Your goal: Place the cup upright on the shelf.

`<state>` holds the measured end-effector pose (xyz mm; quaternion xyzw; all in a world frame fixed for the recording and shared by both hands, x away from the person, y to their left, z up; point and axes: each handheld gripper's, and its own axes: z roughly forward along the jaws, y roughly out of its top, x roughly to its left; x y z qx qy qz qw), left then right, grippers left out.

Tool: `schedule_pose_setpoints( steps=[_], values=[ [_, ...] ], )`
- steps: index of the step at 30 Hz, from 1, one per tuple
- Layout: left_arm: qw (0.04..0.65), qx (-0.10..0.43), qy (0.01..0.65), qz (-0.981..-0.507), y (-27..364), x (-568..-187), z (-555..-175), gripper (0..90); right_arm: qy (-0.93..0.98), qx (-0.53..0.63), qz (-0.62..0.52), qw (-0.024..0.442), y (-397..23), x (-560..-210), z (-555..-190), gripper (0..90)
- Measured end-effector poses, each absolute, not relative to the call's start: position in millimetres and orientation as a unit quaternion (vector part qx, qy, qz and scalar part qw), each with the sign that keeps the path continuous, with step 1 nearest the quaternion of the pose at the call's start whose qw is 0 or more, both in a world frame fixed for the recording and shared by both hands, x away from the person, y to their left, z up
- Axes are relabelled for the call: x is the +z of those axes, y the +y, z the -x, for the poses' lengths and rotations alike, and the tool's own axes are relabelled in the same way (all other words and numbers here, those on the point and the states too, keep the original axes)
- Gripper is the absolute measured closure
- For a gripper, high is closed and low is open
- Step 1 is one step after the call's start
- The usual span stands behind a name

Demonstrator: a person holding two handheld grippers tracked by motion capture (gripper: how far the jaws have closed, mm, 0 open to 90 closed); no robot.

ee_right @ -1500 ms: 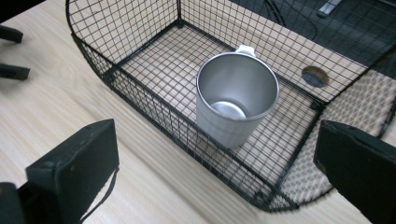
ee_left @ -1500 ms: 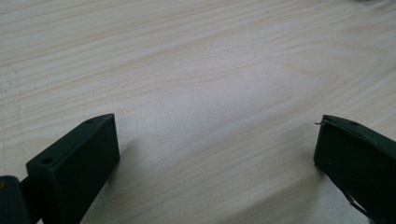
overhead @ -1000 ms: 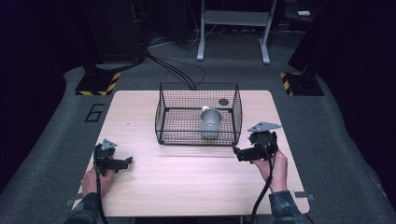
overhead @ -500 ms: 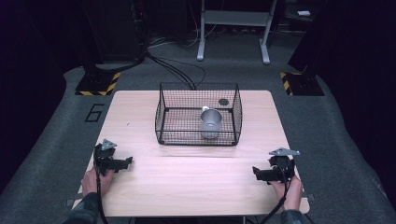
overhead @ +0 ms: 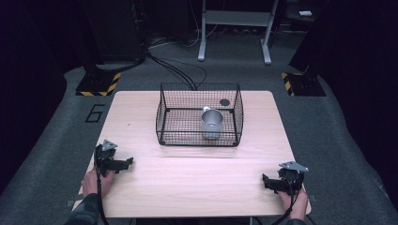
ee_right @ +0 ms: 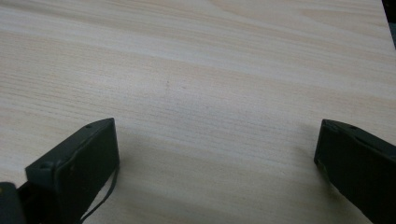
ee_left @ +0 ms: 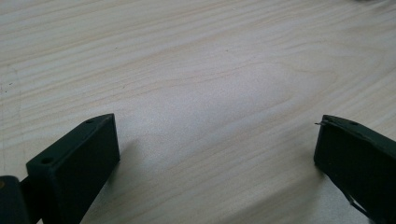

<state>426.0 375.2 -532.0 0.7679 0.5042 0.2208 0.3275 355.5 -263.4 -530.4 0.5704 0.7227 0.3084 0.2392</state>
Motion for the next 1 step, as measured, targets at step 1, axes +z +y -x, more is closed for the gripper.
schedule_pose_setpoints(
  steps=[1],
  values=[
    [0.328,0.221,0.505,-0.767,375.0,-532.1,-426.0,0.3,0.724,0.308,-0.570,0.238,-263.5,-530.4,-355.7,0.0]
  ],
)
